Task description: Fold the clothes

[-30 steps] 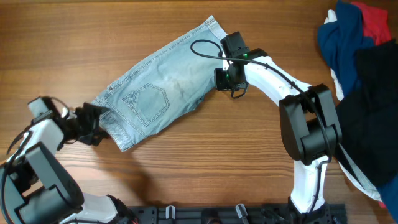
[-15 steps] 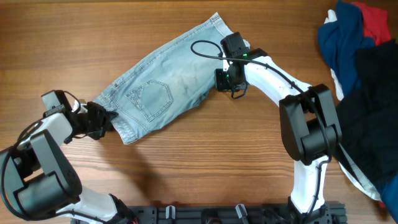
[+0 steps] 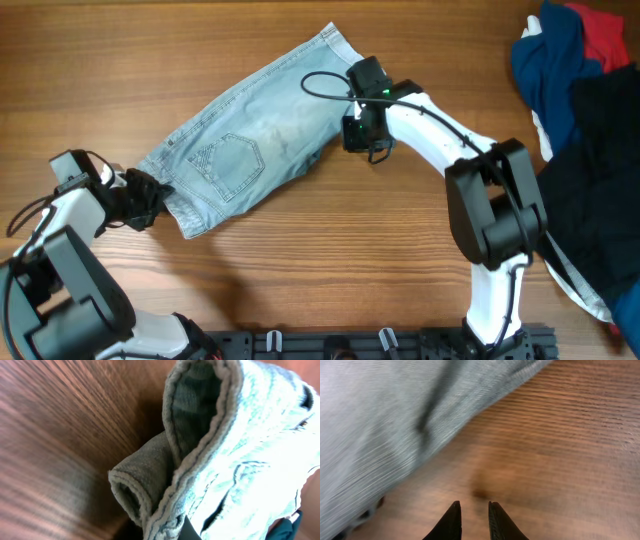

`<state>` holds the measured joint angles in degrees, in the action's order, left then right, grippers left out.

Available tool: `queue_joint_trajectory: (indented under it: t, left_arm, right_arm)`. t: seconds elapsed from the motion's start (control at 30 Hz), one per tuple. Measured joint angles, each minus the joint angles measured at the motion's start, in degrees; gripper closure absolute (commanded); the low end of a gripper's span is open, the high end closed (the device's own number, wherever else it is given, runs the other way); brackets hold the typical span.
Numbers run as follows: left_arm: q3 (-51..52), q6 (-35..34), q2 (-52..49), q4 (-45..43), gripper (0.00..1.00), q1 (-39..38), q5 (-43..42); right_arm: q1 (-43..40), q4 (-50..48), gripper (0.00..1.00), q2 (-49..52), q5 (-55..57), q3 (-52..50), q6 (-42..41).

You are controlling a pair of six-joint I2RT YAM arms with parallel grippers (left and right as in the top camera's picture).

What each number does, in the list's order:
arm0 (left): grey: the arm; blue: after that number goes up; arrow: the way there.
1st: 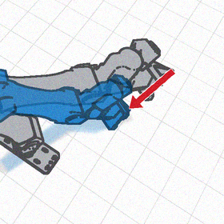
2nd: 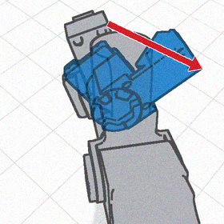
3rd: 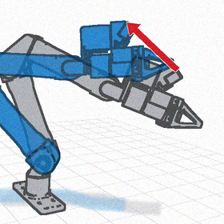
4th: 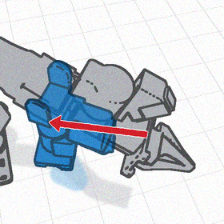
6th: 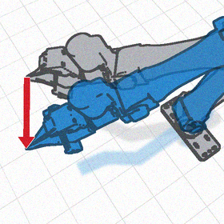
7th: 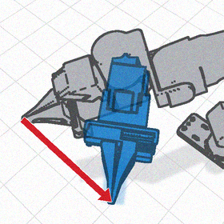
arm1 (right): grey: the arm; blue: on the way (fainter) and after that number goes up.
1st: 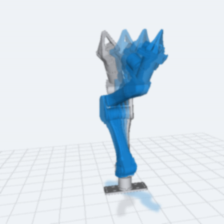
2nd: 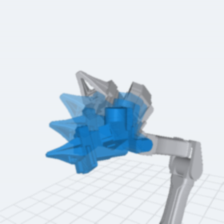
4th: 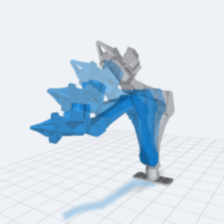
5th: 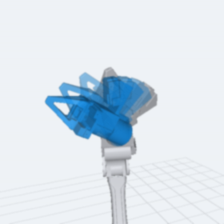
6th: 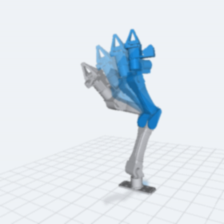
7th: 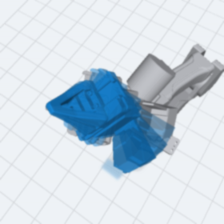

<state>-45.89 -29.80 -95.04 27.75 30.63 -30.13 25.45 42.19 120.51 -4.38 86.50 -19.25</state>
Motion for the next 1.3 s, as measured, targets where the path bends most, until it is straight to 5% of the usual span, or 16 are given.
queue_joint_trajectory:
  t: [0.37,0.57,0.93,1.3]
  left_arm:
    - [-7.37,1.09,9.31,9.77,0.96,0.09,2.16]
    - [-13.88,3.65,11.19,17.38,0.96,0.11,2.62]
    - [-18.99,5.81,11.32,22.77,0.96,0.15,2.93]
    - [-21.16,6.21,11.32,24.81,0.96,0.15,2.93]
  right_arm:
    - [3.61,-2.73,0.82,-13.75,5.55,0.02,-0.02]
    - [3.5,-13.2,0.88,-15.69,0.61,0.13,3.37]
    - [3.5,-21.88,0.92,-14.58,-12.09,0.2,7.52]
    - [4.98,-26.64,0.92,-1.29,-20.74,0.28,7.63]
